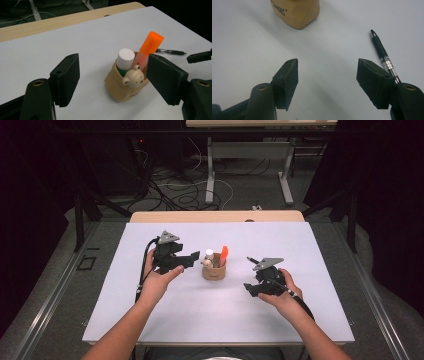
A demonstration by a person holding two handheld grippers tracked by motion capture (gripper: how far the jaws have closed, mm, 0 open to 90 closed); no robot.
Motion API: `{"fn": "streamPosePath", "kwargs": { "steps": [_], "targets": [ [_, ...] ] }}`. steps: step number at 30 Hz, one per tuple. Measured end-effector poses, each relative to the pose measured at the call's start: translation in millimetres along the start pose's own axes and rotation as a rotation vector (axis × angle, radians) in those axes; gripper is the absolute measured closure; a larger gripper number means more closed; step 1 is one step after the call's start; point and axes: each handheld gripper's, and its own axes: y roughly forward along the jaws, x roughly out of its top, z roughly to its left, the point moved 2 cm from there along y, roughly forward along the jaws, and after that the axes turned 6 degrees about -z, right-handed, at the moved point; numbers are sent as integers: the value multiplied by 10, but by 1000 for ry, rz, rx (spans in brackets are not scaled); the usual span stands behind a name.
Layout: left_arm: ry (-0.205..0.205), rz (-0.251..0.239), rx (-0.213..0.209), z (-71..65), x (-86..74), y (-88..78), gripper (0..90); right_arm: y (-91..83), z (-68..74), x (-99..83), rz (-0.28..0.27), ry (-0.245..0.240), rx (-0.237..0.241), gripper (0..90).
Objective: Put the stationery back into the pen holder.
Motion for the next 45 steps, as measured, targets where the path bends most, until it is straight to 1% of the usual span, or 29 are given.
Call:
{"fn": "streamPosePath", "kwargs": {
  "steps": [2,3,4,6,8,9,10,12,14,15,18,20,21,22,24,25,26,27,28,30,32,33,35,36,37,39,40,42,45],
  "targets": [
    [-3,-6,4,24,-41,-30,268,11,-30,17,19,-9,-7,334],
    [-8,-1,4,33,-63,-49,264,21,-62,32,19,-36,-4,334],
    [-16,-4,4,41,-89,-62,259,21,-70,43,31,-33,-10,334],
    [-36,-3,-13,61,-141,-90,233,28,-115,74,40,-73,-24,334],
    [-45,2,-23,82,-189,-117,220,50,-138,97,35,-84,-26,334],
    [-51,-6,-18,85,-213,-119,212,40,-153,111,64,-92,-29,334],
    [-51,8,-29,98,-229,-136,200,51,-167,119,66,-91,-34,334],
    [-68,-3,-25,103,-274,-138,182,66,-201,129,92,-81,-38,334],
    [-85,4,-39,113,-318,-147,169,87,-244,132,103,-88,-49,343],
    [-95,1,-44,116,-339,-146,167,102,-257,130,108,-71,-52,356],
    [-108,3,-51,132,-386,-148,160,118,-334,132,130,-70,-38,389],
    [-115,5,-55,132,-410,-145,156,141,-367,133,121,-39,-56,415],
    [-120,7,-61,126,-421,-144,156,147,-395,138,120,-40,-42,419],
    [-119,7,-66,124,-432,-142,156,153,-412,145,130,-37,-63,422],
    [-120,9,-67,118,-452,-137,156,148,-458,167,160,-55,-67,430],
    [-120,10,-68,118,-460,-135,156,179,-484,169,122,-67,-65,433],
    [-122,12,-67,116,-469,-133,155,185,-509,177,124,-76,-70,437],
    [-126,14,-69,113,-478,-131,155,165,-546,194,157,-96,-76,440],
    [-126,18,-75,111,-490,-130,156,168,-576,201,159,-101,-82,447],
    [-116,28,-79,103,-514,-128,156,161,-639,210,188,-72,-90,454],
    [-107,34,-80,97,-535,-120,156,159,-711,224,196,-72,-106,462],
    [-95,35,-79,103,-541,-116,157,169,-743,226,180,-72,-110,475],
    [-99,37,-79,99,-553,-106,158,178,-800,232,194,-82,-94,494],
    [-94,38,-78,101,-557,-102,158,171,-822,240,218,-92,-96,502],
    [-97,39,-81,99,-562,-98,158,213,-829,227,186,-88,-77,506],
    [-91,43,-78,98,-573,-91,158,225,-845,225,232,-106,-67,523],
    [-92,46,-77,97,-578,-87,158,239,-822,209,249,-74,-74,536],
    [-87,47,-77,97,-590,-77,158,265,-858,202,292,-149,-66,550],
    [-88,53,-76,101,-602,-71,159,315,-878,154,330,-177,-82,568]
  ]
}}
